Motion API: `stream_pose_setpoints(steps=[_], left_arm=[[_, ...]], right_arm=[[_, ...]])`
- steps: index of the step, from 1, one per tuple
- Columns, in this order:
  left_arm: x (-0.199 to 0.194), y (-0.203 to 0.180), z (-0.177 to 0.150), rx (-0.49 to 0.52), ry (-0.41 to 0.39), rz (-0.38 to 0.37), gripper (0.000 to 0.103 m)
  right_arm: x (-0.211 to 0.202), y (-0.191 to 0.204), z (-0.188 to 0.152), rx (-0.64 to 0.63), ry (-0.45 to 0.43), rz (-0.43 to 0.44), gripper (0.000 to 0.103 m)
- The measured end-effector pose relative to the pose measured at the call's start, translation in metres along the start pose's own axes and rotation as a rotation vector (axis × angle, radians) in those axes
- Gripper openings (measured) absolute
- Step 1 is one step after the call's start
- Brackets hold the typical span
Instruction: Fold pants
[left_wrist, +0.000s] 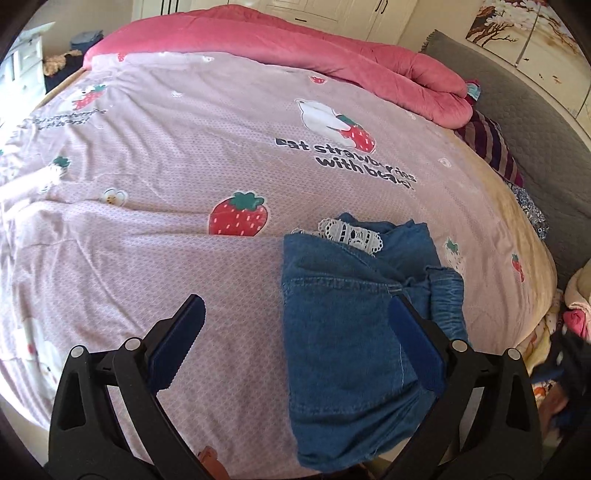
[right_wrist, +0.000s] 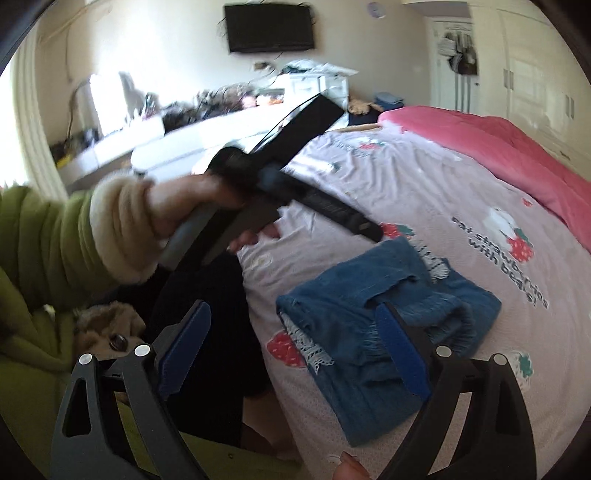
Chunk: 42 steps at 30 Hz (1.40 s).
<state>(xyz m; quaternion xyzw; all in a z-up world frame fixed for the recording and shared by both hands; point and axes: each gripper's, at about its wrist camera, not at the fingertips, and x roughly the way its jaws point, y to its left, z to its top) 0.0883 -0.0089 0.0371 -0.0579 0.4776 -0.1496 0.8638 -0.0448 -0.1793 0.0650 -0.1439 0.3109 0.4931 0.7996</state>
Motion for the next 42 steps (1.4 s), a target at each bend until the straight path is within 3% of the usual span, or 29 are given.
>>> stream_pose_setpoints(steps=[4, 8, 11, 12, 15, 22, 27, 30, 33, 36, 42], left_arm=[[0.015, -0.004, 0.005, 0.015, 0.031, -0.011, 0.092], [0.028, -0.007, 0.004, 0.026, 0.070, -0.033, 0.074], [0.037, -0.012, 0.002, 0.042, 0.092, -0.047, 0.056], [0.040, -0.014, 0.002, 0.050, 0.095, -0.047, 0.053], [0.048, -0.018, 0.001, 0.064, 0.098, -0.035, 0.053], [0.058, -0.020, 0.002, 0.062, 0.089, -0.038, 0.053], [0.061, -0.016, 0.000, 0.037, 0.079, -0.056, 0.053], [0.061, -0.014, 0.000, 0.026, 0.066, -0.071, 0.053], [0.055, -0.013, -0.001, 0.019, 0.041, -0.087, 0.054], [0.043, -0.011, -0.003, 0.005, 0.007, -0.099, 0.063], [0.017, -0.009, -0.012, 0.026, -0.055, -0.053, 0.069]], right_arm=[[0.032, 0.007, 0.000, -0.072, 0.057, -0.028, 0.075], [0.060, 0.005, -0.003, -0.148, 0.114, -0.096, 0.061], [0.082, -0.003, -0.012, -0.184, 0.196, -0.155, 0.033], [0.086, -0.007, -0.015, -0.169, 0.216, -0.149, 0.016], [0.074, -0.014, -0.019, -0.120, 0.203, -0.067, 0.007], [0.064, -0.001, -0.044, -0.161, 0.236, 0.004, 0.006], [0.085, -0.004, -0.056, -0.079, 0.257, 0.020, 0.006], [0.077, -0.012, -0.051, 0.011, 0.242, 0.059, 0.014], [0.055, -0.014, -0.043, 0.031, 0.196, 0.077, 0.031], [0.028, -0.016, -0.033, 0.040, 0.135, 0.072, 0.043], [-0.014, -0.055, -0.007, 0.144, 0.013, -0.027, 0.046]])
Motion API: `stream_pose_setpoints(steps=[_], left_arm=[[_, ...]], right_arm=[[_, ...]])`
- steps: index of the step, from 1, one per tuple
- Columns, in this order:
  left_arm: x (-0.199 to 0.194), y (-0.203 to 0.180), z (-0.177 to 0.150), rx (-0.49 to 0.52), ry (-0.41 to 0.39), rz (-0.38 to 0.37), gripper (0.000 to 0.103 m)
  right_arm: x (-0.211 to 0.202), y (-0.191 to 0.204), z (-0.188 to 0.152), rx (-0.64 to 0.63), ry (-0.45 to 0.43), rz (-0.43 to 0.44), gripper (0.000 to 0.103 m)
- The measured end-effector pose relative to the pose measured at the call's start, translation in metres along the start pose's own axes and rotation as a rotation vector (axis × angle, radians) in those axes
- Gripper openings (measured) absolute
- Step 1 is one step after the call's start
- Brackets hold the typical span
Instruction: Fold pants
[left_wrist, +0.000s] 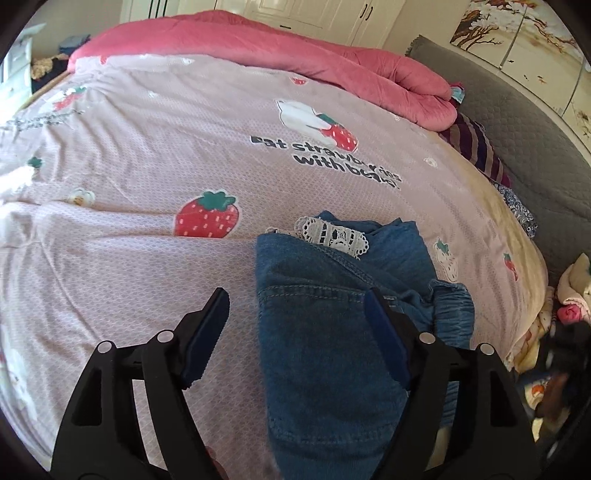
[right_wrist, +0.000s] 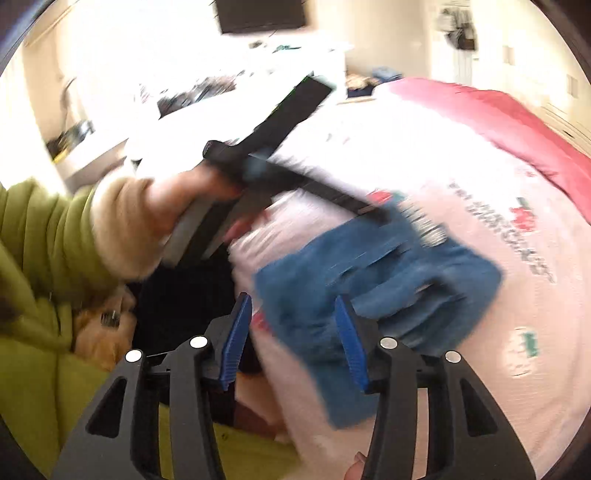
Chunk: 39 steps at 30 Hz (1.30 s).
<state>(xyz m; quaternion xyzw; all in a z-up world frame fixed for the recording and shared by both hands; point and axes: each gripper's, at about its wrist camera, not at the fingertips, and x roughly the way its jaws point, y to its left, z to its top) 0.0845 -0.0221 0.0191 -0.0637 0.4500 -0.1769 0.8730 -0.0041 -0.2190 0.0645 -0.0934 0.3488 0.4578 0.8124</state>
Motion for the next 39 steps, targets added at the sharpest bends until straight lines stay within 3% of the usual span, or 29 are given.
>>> stream_pose_setpoints(steps=[5, 12, 16, 24, 26, 27, 28, 34, 39], left_arm=[[-0.018, -0.008, -0.011, 0.060, -0.026, 0.053, 0.074], [-0.029, -0.016, -0.018, 0.088, -0.032, 0.053, 0.079], [-0.028, -0.021, -0.022, 0.109, -0.025, 0.054, 0.080], [-0.021, -0.022, -0.031, 0.129, 0.008, 0.061, 0.080], [-0.018, -0.022, -0.032, 0.128, 0.016, 0.062, 0.080], [-0.017, -0.022, -0.033, 0.127, 0.020, 0.063, 0.080], [-0.016, -0.021, -0.033, 0.127, 0.024, 0.062, 0.080], [-0.013, -0.019, -0.034, 0.126, 0.031, 0.062, 0.080], [-0.009, -0.016, -0.036, 0.119, 0.042, 0.066, 0.081]], right_arm=[[-0.003, -0.048, 0.021, 0.157, -0.015, -0.126, 0.047], [0.012, -0.084, 0.037, 0.247, -0.016, -0.169, 0.057], [0.035, -0.089, 0.045, 0.238, 0.039, -0.172, 0.059], [0.095, -0.095, 0.047, 0.214, 0.238, -0.162, 0.058], [0.108, -0.092, 0.045, 0.192, 0.282, -0.147, 0.042], [0.114, -0.092, 0.044, 0.186, 0.300, -0.142, 0.021], [0.117, -0.091, 0.043, 0.189, 0.306, -0.137, 0.015], [0.118, -0.106, 0.043, 0.235, 0.275, -0.215, 0.010], [0.111, -0.117, 0.031, 0.310, 0.233, -0.169, 0.013]])
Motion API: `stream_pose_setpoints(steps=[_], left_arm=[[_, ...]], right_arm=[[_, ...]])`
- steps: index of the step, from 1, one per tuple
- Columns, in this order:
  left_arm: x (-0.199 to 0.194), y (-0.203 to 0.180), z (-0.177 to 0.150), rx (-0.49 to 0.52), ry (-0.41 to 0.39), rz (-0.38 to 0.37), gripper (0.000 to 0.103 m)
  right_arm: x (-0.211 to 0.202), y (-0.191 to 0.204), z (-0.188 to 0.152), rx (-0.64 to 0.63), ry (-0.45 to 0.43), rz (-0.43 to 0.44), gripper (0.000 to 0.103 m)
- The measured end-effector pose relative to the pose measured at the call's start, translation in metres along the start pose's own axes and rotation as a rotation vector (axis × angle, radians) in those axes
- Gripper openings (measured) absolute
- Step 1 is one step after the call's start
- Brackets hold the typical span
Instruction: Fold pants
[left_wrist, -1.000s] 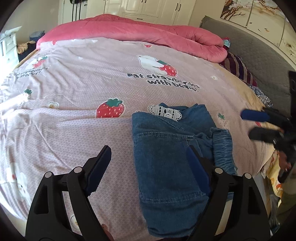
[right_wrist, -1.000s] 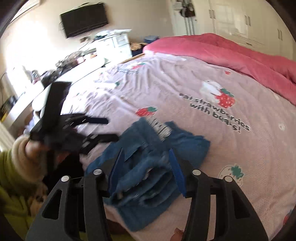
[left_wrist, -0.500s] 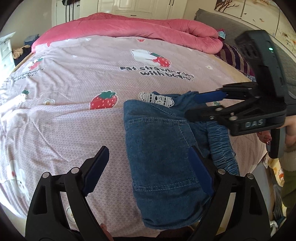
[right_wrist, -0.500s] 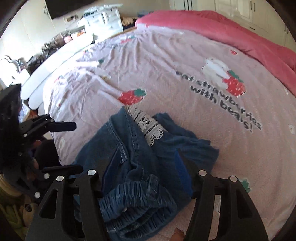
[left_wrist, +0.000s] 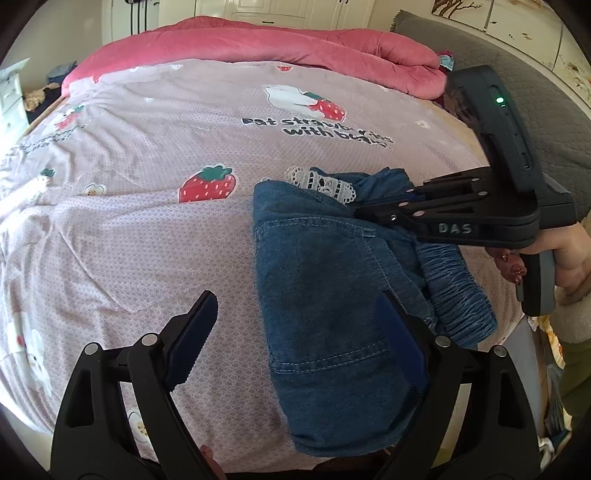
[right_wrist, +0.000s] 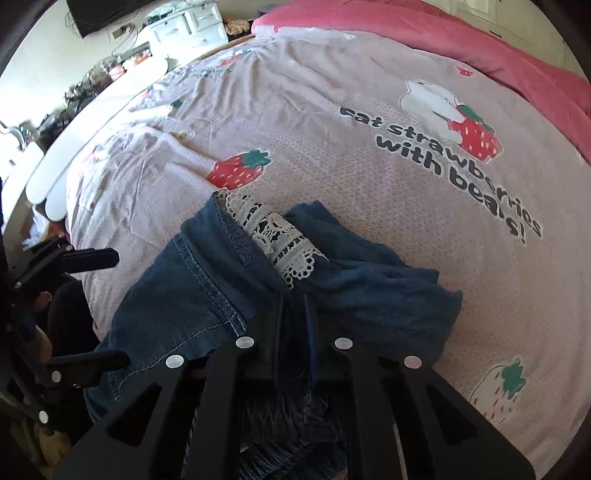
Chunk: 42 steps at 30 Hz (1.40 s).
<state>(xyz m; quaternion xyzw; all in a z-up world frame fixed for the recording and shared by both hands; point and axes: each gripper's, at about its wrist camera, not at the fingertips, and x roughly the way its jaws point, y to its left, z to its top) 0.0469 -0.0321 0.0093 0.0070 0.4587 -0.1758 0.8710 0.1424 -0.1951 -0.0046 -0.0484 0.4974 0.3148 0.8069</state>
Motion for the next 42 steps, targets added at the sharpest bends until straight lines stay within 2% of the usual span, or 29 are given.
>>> stream_pose_setpoints(steps=[2, 4, 8, 10, 13, 17, 24, 28, 29, 30, 31, 34, 35, 37, 39, 42], left_arm=[[0.002, 0.001, -0.001, -0.003, 0.007, 0.000, 0.081], [0.003, 0.002, -0.002, -0.004, 0.009, 0.002, 0.083], [0.008, 0.005, -0.007, -0.019, 0.020, 0.002, 0.088], [0.011, 0.006, -0.010, -0.027, 0.028, -0.002, 0.089], [0.015, 0.006, -0.015, -0.032, 0.034, -0.007, 0.089], [0.019, 0.008, -0.018, -0.051, 0.034, -0.019, 0.090], [0.024, 0.006, -0.020, -0.070, 0.039, -0.035, 0.090], [0.026, 0.004, -0.020, -0.076, 0.037, -0.038, 0.089], [0.026, 0.004, -0.021, -0.076, 0.036, -0.039, 0.089], [0.026, 0.003, -0.021, -0.077, 0.036, -0.041, 0.087], [0.026, 0.002, -0.021, -0.077, 0.036, -0.046, 0.085], [0.026, -0.004, -0.020, -0.065, 0.033, -0.064, 0.064], [0.024, -0.007, -0.019, -0.058, 0.032, -0.082, 0.050], [0.020, -0.015, -0.017, -0.035, 0.017, -0.056, 0.040], [0.016, -0.019, -0.015, -0.024, 0.006, -0.049, 0.025], [0.008, -0.021, -0.011, -0.021, -0.008, -0.048, 0.022]], right_arm=[[-0.014, -0.002, -0.004, 0.031, -0.039, 0.010, 0.032], [-0.034, -0.005, -0.011, 0.064, -0.096, 0.014, 0.058], [-0.067, -0.016, -0.040, 0.158, -0.174, 0.021, 0.066], [-0.074, -0.021, -0.055, 0.200, -0.184, 0.035, 0.070], [-0.075, -0.024, -0.080, 0.249, -0.164, 0.056, 0.070], [-0.068, -0.022, -0.096, 0.273, -0.149, 0.071, 0.070], [-0.052, -0.023, -0.093, 0.295, -0.154, 0.111, 0.070], [-0.036, -0.031, -0.088, 0.348, -0.149, 0.164, 0.070], [-0.033, -0.032, -0.088, 0.360, -0.154, 0.173, 0.068], [-0.032, -0.033, -0.087, 0.365, -0.160, 0.170, 0.057], [-0.032, -0.033, -0.087, 0.370, -0.168, 0.175, 0.044], [-0.036, -0.028, -0.087, 0.357, -0.198, 0.159, 0.034], [-0.038, -0.026, -0.089, 0.346, -0.210, 0.147, 0.032], [-0.044, -0.019, -0.088, 0.319, -0.235, 0.124, 0.028], [-0.050, -0.011, -0.087, 0.288, -0.258, 0.097, 0.026], [-0.059, -0.001, -0.083, 0.246, -0.284, 0.078, 0.025]])
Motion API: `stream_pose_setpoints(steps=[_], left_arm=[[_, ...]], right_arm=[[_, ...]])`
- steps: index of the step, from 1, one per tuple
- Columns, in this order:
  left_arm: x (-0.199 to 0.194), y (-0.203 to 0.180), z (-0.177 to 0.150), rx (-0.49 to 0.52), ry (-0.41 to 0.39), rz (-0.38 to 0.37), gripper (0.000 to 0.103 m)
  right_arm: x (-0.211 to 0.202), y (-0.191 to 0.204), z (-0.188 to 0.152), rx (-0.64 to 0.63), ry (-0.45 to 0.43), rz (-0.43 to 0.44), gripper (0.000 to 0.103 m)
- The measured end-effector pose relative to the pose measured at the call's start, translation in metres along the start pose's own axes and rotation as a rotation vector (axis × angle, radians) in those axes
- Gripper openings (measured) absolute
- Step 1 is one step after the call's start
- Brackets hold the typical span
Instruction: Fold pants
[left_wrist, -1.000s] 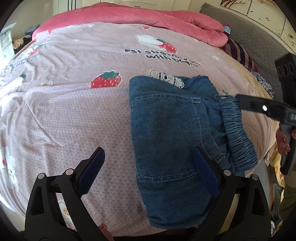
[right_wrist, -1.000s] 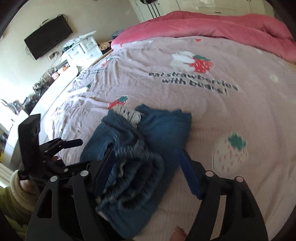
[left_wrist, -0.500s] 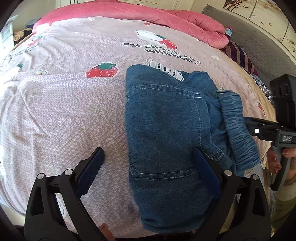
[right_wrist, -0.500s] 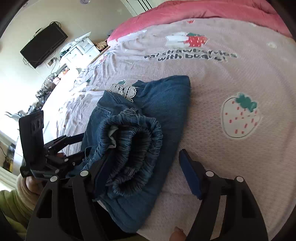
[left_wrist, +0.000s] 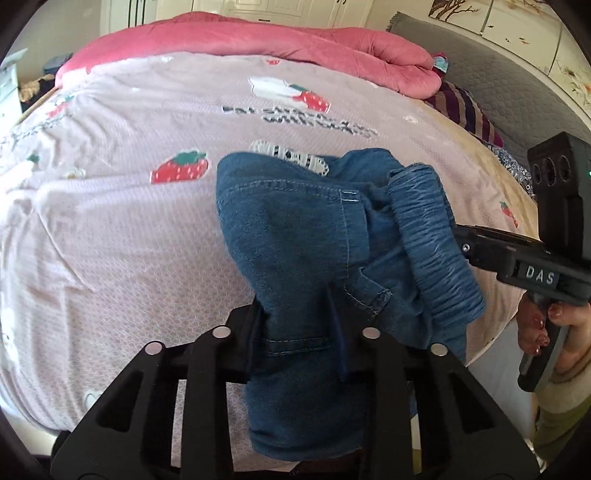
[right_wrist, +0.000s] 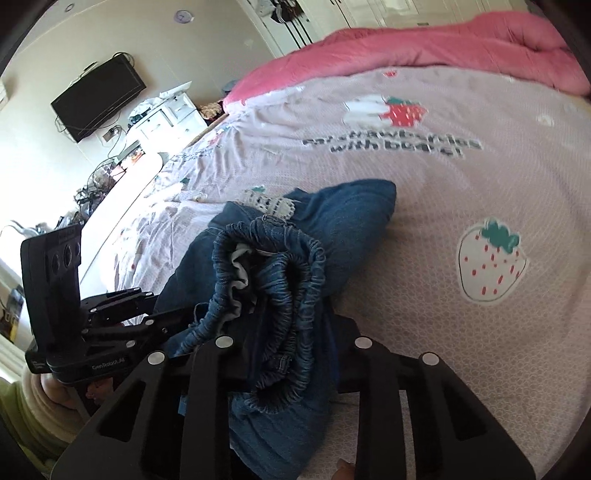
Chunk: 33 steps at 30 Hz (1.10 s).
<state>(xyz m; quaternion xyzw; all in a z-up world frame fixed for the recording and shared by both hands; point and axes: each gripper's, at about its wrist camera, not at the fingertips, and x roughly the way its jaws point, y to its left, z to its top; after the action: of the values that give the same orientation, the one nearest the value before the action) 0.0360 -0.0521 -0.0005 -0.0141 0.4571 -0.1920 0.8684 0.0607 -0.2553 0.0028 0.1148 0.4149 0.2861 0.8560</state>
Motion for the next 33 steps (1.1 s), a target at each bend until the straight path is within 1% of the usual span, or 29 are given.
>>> stream_pose_setpoints(steps=[7, 13, 16, 21, 26, 33], left_arm=[[-0.016, 0.003, 0.015, -0.017, -0.051, -0.011, 0.020], [-0.030, 0.003, 0.039, -0.002, -0.103, 0.010, 0.020], [-0.030, 0.006, 0.052, 0.000, -0.120, 0.027, 0.020], [-0.022, 0.013, 0.074, 0.004, -0.131, 0.060, 0.020], [-0.007, 0.021, 0.095, -0.006, -0.131, 0.074, 0.020], [0.023, 0.031, 0.108, -0.024, -0.103, 0.076, 0.020]], right_arm=[[-0.013, 0.016, 0.020, -0.063, -0.066, 0.002, 0.025], [-0.018, 0.020, 0.044, -0.092, -0.111, 0.002, 0.025], [-0.012, 0.020, 0.059, -0.107, -0.123, 0.000, 0.025], [0.001, 0.014, 0.075, -0.104, -0.124, -0.008, 0.025], [0.016, 0.003, 0.088, -0.083, -0.124, -0.017, 0.025], [0.045, -0.017, 0.099, -0.053, -0.077, -0.041, 0.025]])
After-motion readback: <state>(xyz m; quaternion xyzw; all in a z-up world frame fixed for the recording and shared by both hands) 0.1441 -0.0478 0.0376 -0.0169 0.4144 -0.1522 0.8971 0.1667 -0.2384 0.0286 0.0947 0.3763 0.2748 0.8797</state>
